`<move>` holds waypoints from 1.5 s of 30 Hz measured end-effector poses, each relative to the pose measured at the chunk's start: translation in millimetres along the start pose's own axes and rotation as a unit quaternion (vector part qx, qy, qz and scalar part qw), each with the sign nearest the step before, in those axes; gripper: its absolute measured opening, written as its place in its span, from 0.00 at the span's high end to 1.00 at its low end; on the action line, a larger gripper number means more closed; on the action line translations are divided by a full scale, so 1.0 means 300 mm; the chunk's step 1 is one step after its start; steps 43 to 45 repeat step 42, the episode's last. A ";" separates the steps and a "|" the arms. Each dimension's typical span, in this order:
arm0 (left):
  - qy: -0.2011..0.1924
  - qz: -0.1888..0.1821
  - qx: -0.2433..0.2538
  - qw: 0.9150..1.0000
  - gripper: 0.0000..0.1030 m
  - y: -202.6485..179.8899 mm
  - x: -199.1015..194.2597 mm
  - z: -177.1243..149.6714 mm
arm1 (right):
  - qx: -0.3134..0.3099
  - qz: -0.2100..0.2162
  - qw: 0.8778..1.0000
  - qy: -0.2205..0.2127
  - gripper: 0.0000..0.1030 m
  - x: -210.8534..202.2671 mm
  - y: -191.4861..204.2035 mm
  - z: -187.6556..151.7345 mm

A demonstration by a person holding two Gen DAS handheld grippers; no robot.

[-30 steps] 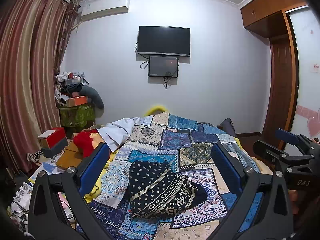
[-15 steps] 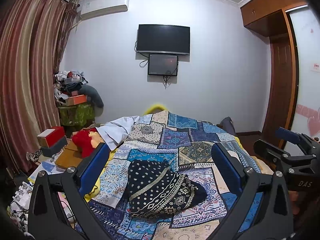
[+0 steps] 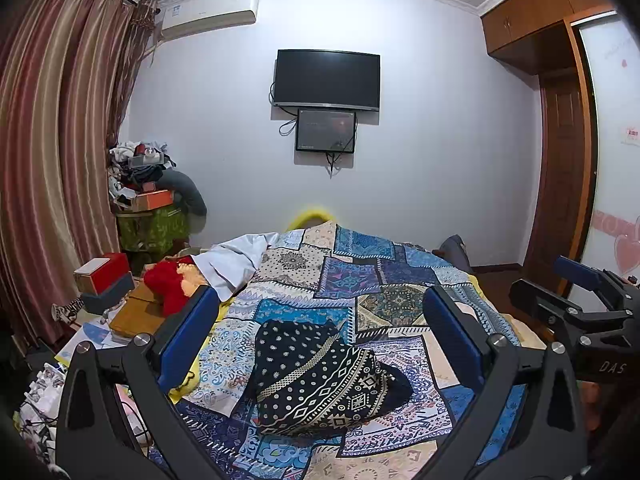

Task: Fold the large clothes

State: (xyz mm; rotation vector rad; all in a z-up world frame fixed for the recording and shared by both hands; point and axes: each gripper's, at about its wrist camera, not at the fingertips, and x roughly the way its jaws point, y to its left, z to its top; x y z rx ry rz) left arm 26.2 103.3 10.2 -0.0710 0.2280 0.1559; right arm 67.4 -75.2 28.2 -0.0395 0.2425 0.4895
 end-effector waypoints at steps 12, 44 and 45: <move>0.004 -0.009 -0.003 1.000 0.00 -0.001 0.004 0.001 | 0.003 0.001 1.000 -0.004 0.00 -0.007 0.034 0.003; 0.009 -0.026 -0.002 1.000 0.00 0.000 -0.010 -0.007 | 0.016 -0.001 1.000 -0.007 0.00 0.000 0.112 0.014; 0.009 -0.026 -0.002 1.000 0.00 0.000 -0.010 -0.007 | 0.016 -0.001 1.000 -0.007 0.00 0.000 0.112 0.014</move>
